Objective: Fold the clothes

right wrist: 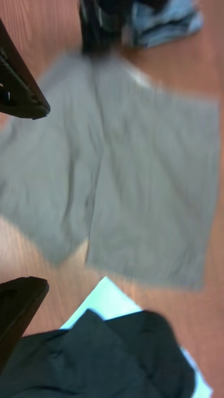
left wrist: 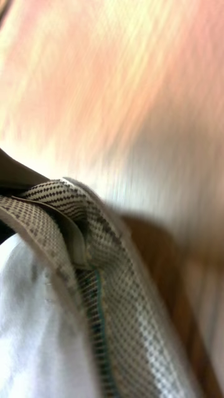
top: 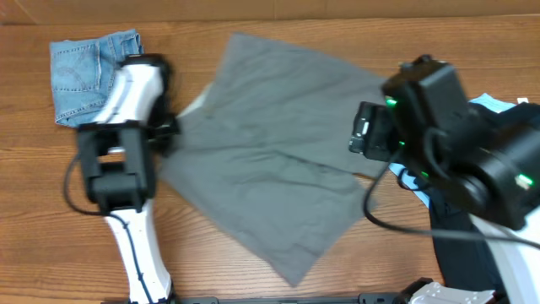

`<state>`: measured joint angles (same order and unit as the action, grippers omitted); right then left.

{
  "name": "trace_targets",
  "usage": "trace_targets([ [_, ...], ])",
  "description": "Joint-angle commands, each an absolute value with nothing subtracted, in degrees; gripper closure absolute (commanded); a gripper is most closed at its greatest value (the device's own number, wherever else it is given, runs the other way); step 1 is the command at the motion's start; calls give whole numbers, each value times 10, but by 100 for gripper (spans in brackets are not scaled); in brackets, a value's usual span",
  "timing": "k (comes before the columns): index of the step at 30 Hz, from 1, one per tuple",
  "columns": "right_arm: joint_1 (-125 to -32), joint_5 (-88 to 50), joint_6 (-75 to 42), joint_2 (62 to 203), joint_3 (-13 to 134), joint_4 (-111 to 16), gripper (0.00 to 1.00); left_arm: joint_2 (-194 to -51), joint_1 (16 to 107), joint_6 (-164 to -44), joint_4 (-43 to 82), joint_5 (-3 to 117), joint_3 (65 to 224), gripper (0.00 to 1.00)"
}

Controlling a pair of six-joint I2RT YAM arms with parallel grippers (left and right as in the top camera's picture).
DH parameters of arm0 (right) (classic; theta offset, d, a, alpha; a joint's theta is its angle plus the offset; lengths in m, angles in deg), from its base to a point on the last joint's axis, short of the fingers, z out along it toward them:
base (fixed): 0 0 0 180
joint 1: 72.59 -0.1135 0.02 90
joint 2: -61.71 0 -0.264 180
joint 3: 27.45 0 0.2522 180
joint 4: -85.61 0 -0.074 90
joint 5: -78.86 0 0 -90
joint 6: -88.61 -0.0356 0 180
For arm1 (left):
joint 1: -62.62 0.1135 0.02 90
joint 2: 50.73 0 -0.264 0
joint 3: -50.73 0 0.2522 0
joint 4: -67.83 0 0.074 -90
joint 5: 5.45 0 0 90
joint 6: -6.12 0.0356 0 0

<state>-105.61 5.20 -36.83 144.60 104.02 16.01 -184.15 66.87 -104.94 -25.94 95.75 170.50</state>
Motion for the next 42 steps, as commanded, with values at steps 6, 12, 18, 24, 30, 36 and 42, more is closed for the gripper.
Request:
trace_targets([
  [6,-1004,-8,-369,1522,864,79,16,-1791,770,-1014,-276,868,1703,91],
  [12,-959,-112,-292,1584,758,17,27,-1683,753,-1012,-271,869,1703,48],
  [18,-926,-132,-246,1641,654,-29,34,-1578,746,-1012,-272,868,1703,31],
  [24,-917,-188,-206,1650,532,-145,36,-1511,746,-996,-282,858,1703,31],
  [30,-918,-226,-206,1650,454,-262,58,-1482,746,-962,-285,817,1703,34],
  [36,-896,-128,-229,1650,454,-267,96,-1473,745,-954,-291,820,1703,35],
  [42,-802,-35,-258,1650,520,-286,96,-1474,745,-954,-294,820,1703,35],
])
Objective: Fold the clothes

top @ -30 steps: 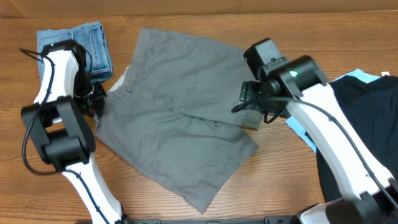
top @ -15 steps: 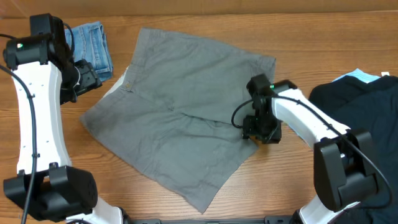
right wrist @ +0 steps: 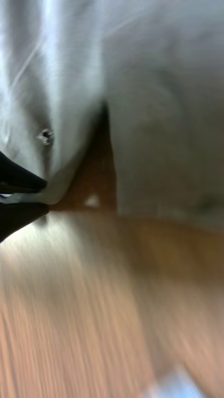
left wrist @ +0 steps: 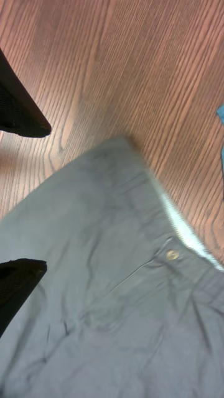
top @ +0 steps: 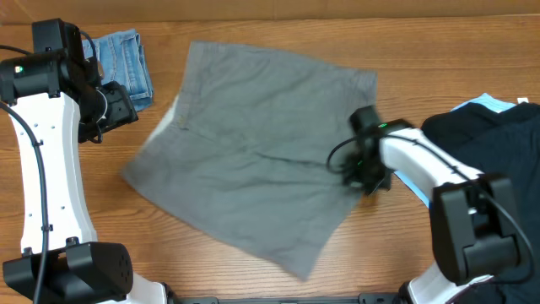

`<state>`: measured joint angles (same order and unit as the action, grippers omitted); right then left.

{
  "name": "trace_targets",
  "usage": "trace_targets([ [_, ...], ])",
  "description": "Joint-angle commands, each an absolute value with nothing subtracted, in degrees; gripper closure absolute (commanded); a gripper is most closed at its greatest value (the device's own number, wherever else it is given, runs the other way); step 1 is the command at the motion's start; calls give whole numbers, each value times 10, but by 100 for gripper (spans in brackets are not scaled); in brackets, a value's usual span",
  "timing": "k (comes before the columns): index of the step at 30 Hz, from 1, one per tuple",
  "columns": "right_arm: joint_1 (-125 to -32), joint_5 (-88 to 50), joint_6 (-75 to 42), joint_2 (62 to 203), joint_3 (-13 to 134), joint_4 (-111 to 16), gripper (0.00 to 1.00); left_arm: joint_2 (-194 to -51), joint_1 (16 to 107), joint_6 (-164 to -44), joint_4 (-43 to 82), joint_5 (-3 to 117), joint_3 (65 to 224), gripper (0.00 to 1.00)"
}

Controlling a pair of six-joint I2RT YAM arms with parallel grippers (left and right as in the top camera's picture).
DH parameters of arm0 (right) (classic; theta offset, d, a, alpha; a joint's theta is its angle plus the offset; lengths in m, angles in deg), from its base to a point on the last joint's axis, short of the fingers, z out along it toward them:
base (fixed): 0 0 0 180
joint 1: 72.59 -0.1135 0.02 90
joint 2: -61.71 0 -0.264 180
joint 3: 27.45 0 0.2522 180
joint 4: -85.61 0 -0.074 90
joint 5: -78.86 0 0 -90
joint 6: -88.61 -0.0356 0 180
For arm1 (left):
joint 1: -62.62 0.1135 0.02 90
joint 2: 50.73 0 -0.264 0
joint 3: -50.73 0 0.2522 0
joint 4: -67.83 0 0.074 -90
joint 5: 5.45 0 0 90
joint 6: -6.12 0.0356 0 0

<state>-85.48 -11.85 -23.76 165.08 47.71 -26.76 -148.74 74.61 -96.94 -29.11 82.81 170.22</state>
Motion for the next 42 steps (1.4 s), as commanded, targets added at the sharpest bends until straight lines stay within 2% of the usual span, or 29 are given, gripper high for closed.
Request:
trace_targets([
  [1,-790,-35,-258,1650,528,-295,94,-1474,745,-954,-294,820,1703,35],
  [2,-777,-39,-258,1650,537,-302,82,-1474,745,-954,-295,820,1703,35],
  [3,-765,-55,-252,1650,548,-301,62,-1473,745,-954,-298,822,1703,33],
  [4,-758,-73,-235,1649,560,-292,54,-1473,745,-954,-304,823,1703,33],
  [6,-745,-91,-212,1644,587,-259,50,-1473,745,-954,-319,838,1703,35],
  [8,-738,-94,-211,1628,610,-225,48,-1468,745,-965,-332,857,1703,37],
  [13,-740,-162,-211,1550,629,-172,46,-1434,747,-1005,-345,880,1703,34],
  [19,-743,-228,-211,1430,629,-116,41,-1416,747,-1039,-359,901,1683,13],
  [27,-759,-249,-218,1326,629,-30,36,-1417,748,-1096,-250,875,1451,14],
  [29,-762,-250,-224,1325,628,-6,34,-1418,751,-1113,-205,868,1384,16],
  [32,-767,-250,-224,1327,612,16,34,-1421,761,-1112,-131,842,1294,33],
  [35,-769,-250,-224,1327,569,8,34,-1433,765,-1107,-6,829,1213,43],
  [42,-772,-263,-224,1328,465,-46,34,-1479,765,-1095,93,834,1149,51],
])
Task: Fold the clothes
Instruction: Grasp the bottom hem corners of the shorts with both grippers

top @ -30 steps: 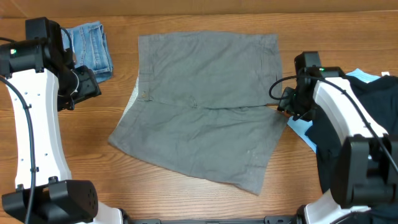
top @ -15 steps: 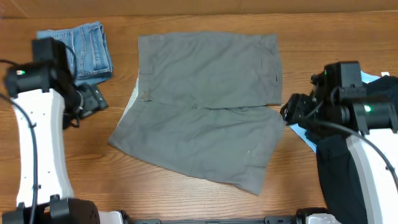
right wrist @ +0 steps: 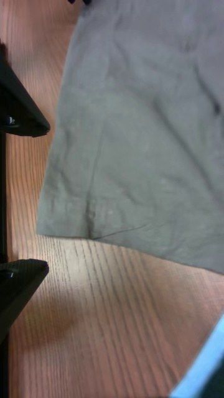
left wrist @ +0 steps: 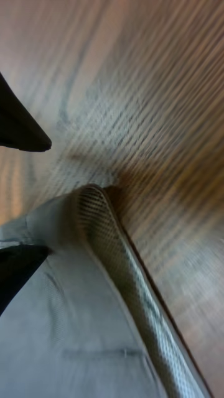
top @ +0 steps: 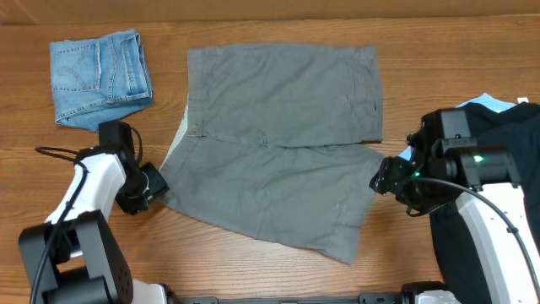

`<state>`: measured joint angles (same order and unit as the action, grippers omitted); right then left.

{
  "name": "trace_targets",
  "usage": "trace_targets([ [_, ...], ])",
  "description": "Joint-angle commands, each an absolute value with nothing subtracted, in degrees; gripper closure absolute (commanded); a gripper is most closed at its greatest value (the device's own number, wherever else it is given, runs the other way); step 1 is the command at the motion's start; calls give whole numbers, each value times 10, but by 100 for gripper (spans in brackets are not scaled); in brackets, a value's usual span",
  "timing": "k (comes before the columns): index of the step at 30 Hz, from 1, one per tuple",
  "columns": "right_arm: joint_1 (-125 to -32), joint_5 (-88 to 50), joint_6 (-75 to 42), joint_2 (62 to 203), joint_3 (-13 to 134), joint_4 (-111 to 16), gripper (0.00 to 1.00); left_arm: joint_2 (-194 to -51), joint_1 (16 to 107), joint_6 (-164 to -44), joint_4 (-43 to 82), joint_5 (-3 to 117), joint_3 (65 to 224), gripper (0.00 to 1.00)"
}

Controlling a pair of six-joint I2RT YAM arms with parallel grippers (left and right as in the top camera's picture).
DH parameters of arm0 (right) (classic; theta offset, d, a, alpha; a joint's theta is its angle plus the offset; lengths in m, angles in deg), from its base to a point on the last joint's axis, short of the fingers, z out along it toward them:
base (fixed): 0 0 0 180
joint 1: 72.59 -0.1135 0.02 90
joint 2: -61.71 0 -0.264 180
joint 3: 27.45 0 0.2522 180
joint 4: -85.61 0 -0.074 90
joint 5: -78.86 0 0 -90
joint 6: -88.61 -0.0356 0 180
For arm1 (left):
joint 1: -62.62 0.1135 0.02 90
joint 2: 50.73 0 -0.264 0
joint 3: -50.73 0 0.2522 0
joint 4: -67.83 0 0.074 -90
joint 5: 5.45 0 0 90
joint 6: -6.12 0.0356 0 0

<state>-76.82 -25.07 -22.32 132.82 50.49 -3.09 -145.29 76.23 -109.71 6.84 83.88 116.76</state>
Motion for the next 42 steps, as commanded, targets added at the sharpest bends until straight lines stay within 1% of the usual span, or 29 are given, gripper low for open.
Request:
trace_targets([
  [1,-772,-271,-224,1328,449,-53,34,-1487,765,-1090,109,834,1145,51],
  [2,-772,-281,-224,1328,436,-60,34,-1493,765,-1085,120,834,1143,51],
  [4,-772,-311,-224,1328,401,-78,34,-1508,765,-1083,132,834,1139,56],
  [6,-772,-328,-229,1328,369,-94,34,-1518,765,-1083,131,829,1138,66],
  [8,-772,-334,-244,1328,339,-104,35,-1524,765,-1083,126,823,1138,81],
  [11,-772,-342,-262,1328,294,-114,37,-1526,765,-1083,124,817,1138,95],
  [13,-773,-348,-277,1328,265,-123,39,-1526,765,-1079,123,815,1138,96],
  [16,-787,-383,-303,1328,231,-156,39,-1526,765,-1060,123,804,1138,96],
  [19,-821,-382,-355,1328,193,-202,40,-1525,765,-1053,117,793,1138,96],
  [25,-894,-337,-454,1335,155,-274,40,-1515,765,-1040,106,786,1139,96],
  [31,-944,-352,-486,1386,146,-298,41,-1509,765,-1037,103,785,1141,96],
  [34,-951,-354,-501,1410,146,-324,53,-1509,765,-1037,99,785,1142,96],
  [35,-950,-355,-501,1417,146,-331,61,-1509,765,-1035,97,785,1142,96],
  [37,-950,-358,-501,1422,147,-334,71,-1509,765,-1030,91,786,1143,96],
  [38,-950,-357,-501,1421,149,-332,77,-1509,765,-1026,88,786,1145,96],
  [42,-950,-334,-498,1404,177,-302,90,-1506,765,-1025,68,785,1162,96],
])
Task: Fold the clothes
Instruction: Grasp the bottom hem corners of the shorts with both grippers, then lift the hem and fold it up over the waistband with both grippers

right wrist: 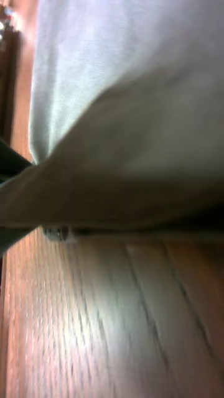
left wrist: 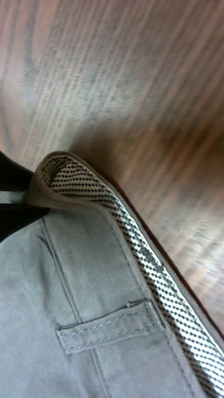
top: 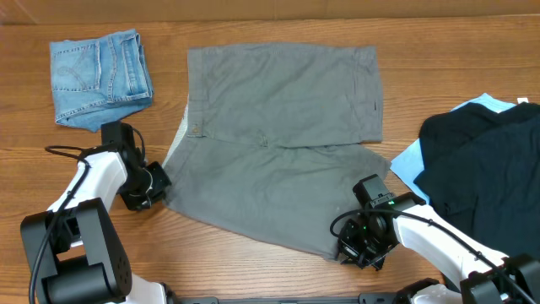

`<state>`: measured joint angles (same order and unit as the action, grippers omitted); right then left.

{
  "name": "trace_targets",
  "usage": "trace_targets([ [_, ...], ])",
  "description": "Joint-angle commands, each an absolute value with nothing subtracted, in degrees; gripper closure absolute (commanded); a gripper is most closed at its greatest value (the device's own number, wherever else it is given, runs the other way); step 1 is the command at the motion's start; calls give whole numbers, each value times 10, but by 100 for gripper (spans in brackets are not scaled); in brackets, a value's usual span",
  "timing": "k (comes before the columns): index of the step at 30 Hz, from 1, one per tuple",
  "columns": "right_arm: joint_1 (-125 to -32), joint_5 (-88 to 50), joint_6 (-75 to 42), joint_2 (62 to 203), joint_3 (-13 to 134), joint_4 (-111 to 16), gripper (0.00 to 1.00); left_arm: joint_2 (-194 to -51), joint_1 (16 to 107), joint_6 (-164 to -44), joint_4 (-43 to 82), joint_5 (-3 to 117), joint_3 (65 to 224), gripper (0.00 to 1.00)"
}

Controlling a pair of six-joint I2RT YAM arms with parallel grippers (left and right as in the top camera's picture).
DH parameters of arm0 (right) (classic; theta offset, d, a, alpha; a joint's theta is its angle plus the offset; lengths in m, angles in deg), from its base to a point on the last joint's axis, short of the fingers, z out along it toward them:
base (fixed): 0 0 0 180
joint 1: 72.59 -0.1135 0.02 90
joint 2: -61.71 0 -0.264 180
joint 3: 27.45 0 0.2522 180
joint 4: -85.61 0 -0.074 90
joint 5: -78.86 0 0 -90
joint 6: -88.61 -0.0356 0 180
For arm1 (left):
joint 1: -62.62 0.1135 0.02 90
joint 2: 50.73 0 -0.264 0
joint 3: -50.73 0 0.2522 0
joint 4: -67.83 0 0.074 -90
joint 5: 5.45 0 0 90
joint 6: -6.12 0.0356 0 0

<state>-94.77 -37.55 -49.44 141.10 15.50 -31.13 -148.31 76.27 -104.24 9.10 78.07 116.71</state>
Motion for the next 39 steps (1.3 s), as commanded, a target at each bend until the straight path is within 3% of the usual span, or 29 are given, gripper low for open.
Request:
trace_targets([
  [1,-950,-321,-498,1395,190,-286,91,-1503,765,-1025,60,785,1169,96],
  [5,-950,-264,-494,1352,263,-204,96,-1483,766,-1025,6,786,1221,96],
  [13,-950,-117,-494,1244,495,8,96,-1360,766,-1030,-127,794,1310,96],
  [21,-950,-86,-494,1203,720,108,96,-1181,767,-1049,-211,853,1347,96],
  [29,-950,-58,-494,1215,753,74,96,-1061,766,-1053,-236,899,1357,96],
  [39,-944,69,-465,1377,753,-108,96,-1164,765,-1058,-103,894,1345,95],
])
